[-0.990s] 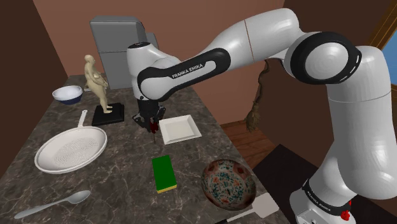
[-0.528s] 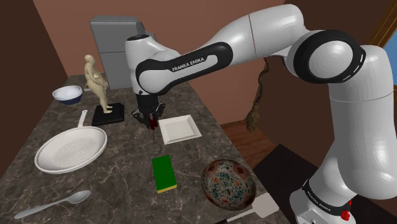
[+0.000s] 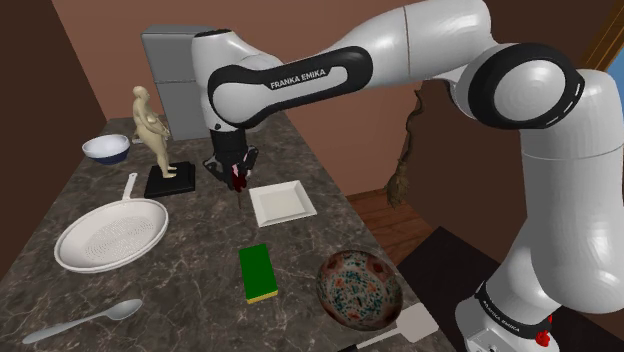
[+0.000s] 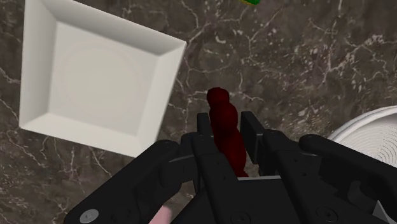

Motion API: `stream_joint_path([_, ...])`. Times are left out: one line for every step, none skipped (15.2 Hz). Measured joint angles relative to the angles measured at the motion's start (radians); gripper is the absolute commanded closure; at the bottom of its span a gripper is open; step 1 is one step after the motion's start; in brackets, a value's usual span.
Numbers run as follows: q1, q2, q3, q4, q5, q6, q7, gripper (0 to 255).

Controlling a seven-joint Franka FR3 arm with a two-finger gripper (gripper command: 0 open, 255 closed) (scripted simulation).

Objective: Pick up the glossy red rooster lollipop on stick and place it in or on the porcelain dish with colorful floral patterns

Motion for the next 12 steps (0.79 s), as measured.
stream_joint_path([0.001,0.001,0.0,0.014,0.0,-0.013,-0.001,255])
stream_joint_path([0.002,0.0,0.001,0.024,0.001,-0.024,-0.001,255])
stream_joint_path([0.002,-0.005,0.002,0.032,0.003,-0.036,-0.003,255])
stream_joint_path([0.003,-0.006,0.002,0.042,0.003,-0.047,-0.003,255])
stream_joint_path([0.004,-0.007,0.003,0.052,0.004,-0.058,-0.004,255])
stream_joint_path([0.005,-0.008,0.003,0.064,0.005,-0.071,-0.006,255])
stream_joint_path([0.007,-0.006,0.003,0.08,0.005,-0.085,-0.006,255])
stream_joint_path([0.007,-0.012,0.004,0.088,0.007,-0.098,-0.007,255])
stream_joint_path([0.007,-0.015,0.005,0.098,0.008,-0.111,-0.008,255])
stream_joint_path([0.007,-0.013,0.004,0.115,0.008,-0.125,-0.012,255])
stream_joint_path([0.004,-0.037,0.008,0.083,0.014,-0.118,-0.007,255])
stream_joint_path([-0.004,-0.073,0.012,0.038,0.024,-0.107,-0.007,255])
